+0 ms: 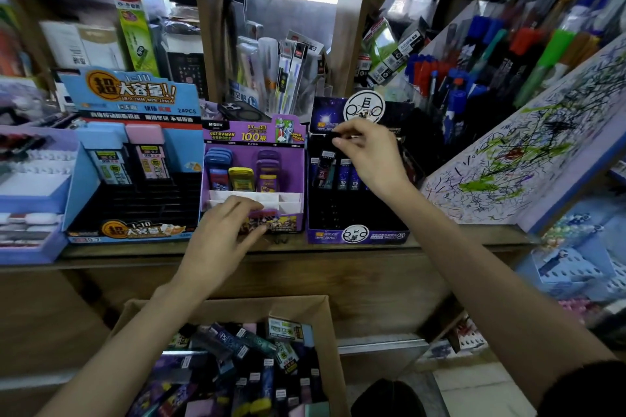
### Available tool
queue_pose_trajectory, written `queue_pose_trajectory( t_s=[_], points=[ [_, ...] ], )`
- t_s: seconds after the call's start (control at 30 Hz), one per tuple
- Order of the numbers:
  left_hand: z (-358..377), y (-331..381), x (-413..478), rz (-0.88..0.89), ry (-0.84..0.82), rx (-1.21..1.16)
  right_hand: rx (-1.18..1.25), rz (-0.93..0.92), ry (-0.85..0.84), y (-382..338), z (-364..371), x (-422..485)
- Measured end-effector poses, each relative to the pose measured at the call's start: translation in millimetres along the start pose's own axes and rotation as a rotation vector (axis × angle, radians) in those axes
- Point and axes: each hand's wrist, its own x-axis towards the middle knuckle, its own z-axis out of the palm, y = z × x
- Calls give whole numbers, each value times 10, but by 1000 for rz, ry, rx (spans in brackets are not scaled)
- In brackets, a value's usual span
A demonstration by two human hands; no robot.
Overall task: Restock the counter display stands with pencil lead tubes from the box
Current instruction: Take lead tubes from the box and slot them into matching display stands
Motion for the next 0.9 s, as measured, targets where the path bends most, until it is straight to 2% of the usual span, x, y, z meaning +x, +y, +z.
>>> queue_pose_trajectory(
  t_s=[0.3,0.43,0.5,0.67,0.9],
  points=[
    [10,-23,2,13,43,-32,-53,-38,-48,135,141,36],
    [24,-5,16,2,84,-35,-12,-10,-12,197,230,22],
    [30,0,24,-2,94,-36,-71,-37,5,210,278,24],
    [12,7,21,-37,78,-57,-398,-142,26,184,321,78],
    [-229,76,-279,7,43,-161,-289,-123,-27,70,151,-191]
  ],
)
